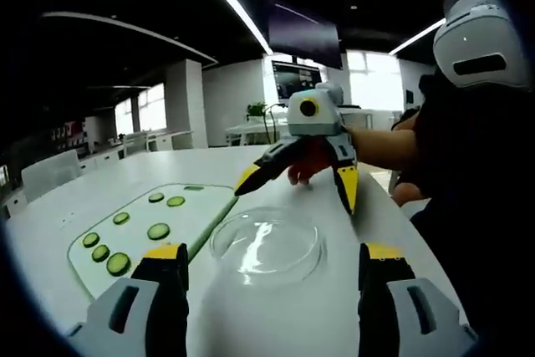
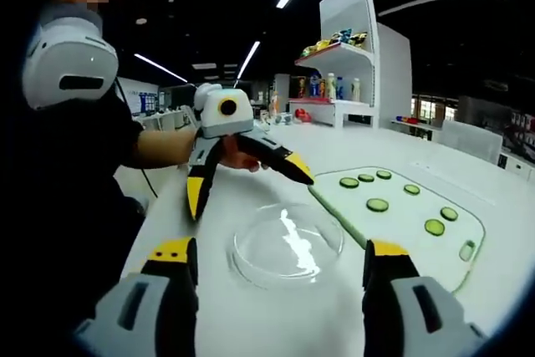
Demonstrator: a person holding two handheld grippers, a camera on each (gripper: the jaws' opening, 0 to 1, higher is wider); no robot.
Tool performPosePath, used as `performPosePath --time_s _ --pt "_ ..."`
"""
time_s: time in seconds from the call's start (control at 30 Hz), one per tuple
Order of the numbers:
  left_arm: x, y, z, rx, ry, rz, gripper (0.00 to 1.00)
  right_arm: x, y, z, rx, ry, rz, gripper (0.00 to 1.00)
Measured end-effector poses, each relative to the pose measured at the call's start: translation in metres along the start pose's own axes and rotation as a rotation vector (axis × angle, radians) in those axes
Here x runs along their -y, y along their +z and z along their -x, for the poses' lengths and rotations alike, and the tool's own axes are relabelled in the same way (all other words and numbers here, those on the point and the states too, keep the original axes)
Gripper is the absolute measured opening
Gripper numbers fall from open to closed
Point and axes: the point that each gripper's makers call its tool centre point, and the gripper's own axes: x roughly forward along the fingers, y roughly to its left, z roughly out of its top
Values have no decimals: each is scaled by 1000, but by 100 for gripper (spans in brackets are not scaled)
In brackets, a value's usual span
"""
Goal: Open the petri dish lid, add cucumber slices into the petri dish, and close the lid
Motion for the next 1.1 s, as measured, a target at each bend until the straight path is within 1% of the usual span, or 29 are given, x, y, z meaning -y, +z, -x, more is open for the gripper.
performPosePath --time_s 0.13,0.23,0.43,0.5,0.63,0.77,0.93,1.1 --pt "-1 -5 -4 -21 -10 -3 81 -1 -2 -4 2 18 2 75" --pt "2 -7 -8 -31 -23 -8 80 0 -7 -8 -17 19 14 75" --pt "3 -9 -12 -29 -50 8 79 1 -16 -12 -45 22 30 72" --pt "3 -8 -13 -28 -53 12 75 0 -16 -14 -47 26 30 70" --pt "0 -9 -16 -29 -51 9 73 0 -18 -16 -49 31 29 68" --pt "-2 -12 -18 -42 -48 1 71 -1 -20 -18 -55 33 35 67" --pt "-4 -14 -20 -55 -37 -20 65 1 -22 -19 -56 31 30 63" --pt "-6 -16 -22 -56 -34 -21 64 3 -22 -20 -55 29 31 62"
